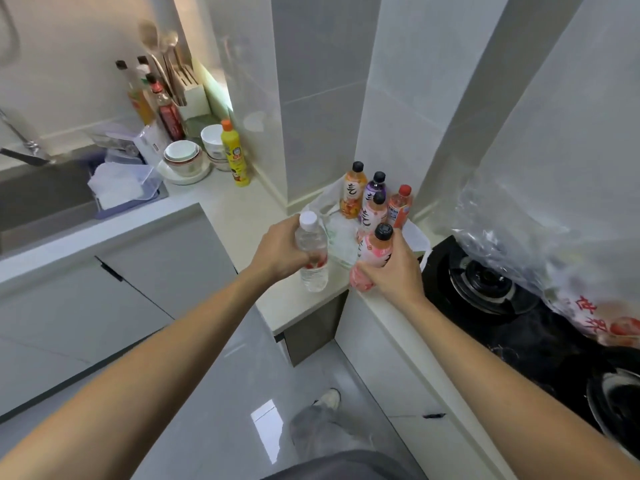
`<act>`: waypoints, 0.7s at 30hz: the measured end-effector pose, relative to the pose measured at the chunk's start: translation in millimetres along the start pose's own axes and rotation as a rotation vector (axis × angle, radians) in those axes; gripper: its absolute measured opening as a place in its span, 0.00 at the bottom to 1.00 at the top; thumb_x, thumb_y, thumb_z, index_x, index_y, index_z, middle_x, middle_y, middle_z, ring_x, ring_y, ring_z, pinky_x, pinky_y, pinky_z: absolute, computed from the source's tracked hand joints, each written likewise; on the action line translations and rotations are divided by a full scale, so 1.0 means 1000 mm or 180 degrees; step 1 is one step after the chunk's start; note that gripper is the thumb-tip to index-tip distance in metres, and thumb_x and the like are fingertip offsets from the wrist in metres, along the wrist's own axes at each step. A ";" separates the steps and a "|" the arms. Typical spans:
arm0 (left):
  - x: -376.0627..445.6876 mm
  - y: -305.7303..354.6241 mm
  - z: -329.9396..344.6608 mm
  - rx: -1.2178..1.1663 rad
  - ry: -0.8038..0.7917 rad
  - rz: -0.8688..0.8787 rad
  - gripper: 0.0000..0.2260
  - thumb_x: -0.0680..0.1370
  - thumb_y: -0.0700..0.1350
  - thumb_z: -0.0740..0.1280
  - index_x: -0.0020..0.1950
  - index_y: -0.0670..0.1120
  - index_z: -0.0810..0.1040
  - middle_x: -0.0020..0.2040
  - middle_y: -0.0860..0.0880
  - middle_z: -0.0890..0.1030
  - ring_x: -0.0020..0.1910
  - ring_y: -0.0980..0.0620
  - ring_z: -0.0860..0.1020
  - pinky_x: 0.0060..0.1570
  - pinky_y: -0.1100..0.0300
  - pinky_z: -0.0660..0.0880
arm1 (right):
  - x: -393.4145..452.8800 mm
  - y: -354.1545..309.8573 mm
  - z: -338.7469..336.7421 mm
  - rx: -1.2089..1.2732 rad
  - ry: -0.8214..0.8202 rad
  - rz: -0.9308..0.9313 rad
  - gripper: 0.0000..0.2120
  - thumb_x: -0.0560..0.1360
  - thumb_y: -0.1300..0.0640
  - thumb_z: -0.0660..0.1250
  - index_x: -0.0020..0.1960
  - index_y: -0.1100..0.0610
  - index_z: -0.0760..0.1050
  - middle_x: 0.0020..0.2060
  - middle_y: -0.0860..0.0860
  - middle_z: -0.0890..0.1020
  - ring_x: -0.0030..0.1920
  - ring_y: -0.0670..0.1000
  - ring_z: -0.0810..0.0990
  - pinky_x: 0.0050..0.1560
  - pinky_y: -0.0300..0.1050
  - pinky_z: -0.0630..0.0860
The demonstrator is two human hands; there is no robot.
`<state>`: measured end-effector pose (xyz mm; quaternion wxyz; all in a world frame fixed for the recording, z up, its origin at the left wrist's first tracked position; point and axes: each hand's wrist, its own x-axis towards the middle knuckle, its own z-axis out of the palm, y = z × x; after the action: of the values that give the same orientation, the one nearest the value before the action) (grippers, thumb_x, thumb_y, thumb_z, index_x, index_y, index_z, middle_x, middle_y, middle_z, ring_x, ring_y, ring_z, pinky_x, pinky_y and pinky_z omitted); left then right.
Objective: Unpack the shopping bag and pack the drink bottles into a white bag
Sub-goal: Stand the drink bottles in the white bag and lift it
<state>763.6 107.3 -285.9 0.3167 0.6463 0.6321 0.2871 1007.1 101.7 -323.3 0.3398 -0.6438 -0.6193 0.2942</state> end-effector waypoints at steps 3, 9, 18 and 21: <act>0.057 -0.009 -0.003 0.0079 -0.0082 0.0001 0.24 0.63 0.55 0.77 0.57 0.55 0.78 0.51 0.55 0.83 0.48 0.51 0.81 0.48 0.49 0.81 | 0.049 0.003 0.019 0.0040 0.0099 0.0115 0.41 0.62 0.48 0.81 0.71 0.42 0.66 0.63 0.45 0.81 0.62 0.53 0.80 0.62 0.58 0.79; 0.152 -0.015 -0.005 0.0300 -0.0437 0.0221 0.21 0.64 0.50 0.80 0.51 0.52 0.74 0.47 0.52 0.81 0.45 0.47 0.78 0.41 0.53 0.76 | 0.111 0.007 0.049 -0.0011 0.0211 0.0278 0.40 0.63 0.55 0.82 0.69 0.44 0.68 0.63 0.45 0.78 0.63 0.54 0.78 0.63 0.57 0.77; 0.261 -0.035 0.015 0.0562 -0.1291 0.0559 0.25 0.62 0.50 0.82 0.53 0.55 0.73 0.49 0.51 0.81 0.48 0.44 0.79 0.45 0.51 0.78 | 0.152 0.001 0.095 -0.0594 0.0600 0.0505 0.32 0.63 0.54 0.81 0.62 0.50 0.70 0.58 0.47 0.77 0.62 0.54 0.75 0.58 0.57 0.78; 0.285 -0.041 0.022 0.0507 -0.1550 0.0764 0.27 0.59 0.53 0.78 0.56 0.55 0.75 0.50 0.51 0.83 0.49 0.44 0.80 0.50 0.46 0.80 | 0.166 -0.007 0.108 -0.0917 0.0732 0.0757 0.27 0.63 0.49 0.78 0.57 0.48 0.70 0.52 0.43 0.76 0.56 0.50 0.74 0.51 0.50 0.79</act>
<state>765.4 391.2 -340.1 0.3712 0.7893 0.4769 0.1082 926.5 275.2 -374.6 0.2755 -0.7836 -0.5318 0.1653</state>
